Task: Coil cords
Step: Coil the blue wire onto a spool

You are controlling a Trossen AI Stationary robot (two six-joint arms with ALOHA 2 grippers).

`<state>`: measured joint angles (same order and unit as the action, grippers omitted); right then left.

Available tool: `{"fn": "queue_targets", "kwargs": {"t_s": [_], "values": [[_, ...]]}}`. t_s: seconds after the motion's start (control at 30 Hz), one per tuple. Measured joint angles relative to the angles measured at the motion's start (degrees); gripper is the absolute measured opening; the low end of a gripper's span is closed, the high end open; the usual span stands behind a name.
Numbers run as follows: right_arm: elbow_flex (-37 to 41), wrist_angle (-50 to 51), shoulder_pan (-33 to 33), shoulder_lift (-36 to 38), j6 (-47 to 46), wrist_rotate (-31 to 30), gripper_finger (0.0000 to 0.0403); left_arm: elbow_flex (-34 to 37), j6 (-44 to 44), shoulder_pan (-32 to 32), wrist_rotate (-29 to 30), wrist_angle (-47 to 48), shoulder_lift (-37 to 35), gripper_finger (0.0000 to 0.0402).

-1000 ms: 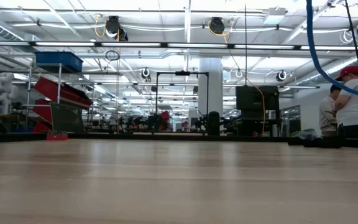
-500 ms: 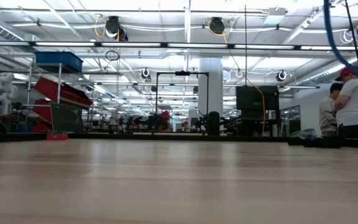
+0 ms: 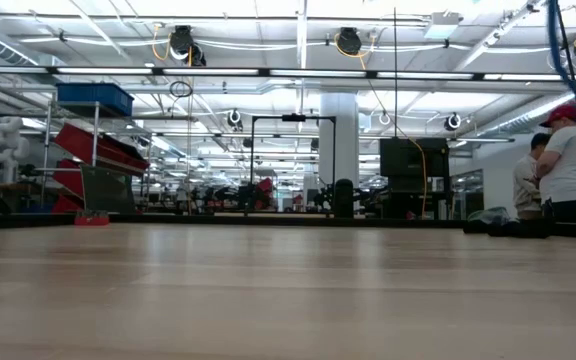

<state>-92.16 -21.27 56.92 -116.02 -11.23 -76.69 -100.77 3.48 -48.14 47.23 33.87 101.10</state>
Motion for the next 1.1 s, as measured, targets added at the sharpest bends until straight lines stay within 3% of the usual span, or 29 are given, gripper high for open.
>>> {"fn": "queue_targets", "kwargs": {"t_s": [0.2, 0.43, 0.8, 1.1], "values": [[0.00, 0.20, 1.07, 4.32, 4.28, 0.00, 0.0000, 0.06, -5.42, 0.11, 1.18, -0.53, 1.80, 0.0006], [0.00, 0.08, 1.74, 8.65, 8.34, 0.09, 0.0000, 0.04, -7.64, 1.36, 7.38, -2.29, 1.79, 0.0006], [0.00, 0.58, 0.09, 8.36, 7.59, 1.04, 0.0000, 0.04, -8.08, 3.19, 8.82, -3.41, 2.55, 0.0006], [0.00, -0.14, -3.06, 8.10, 7.24, 7.10, 0.0000, 0.04, -6.96, 4.00, 9.02, -3.45, 2.60, 0.0006]]}}
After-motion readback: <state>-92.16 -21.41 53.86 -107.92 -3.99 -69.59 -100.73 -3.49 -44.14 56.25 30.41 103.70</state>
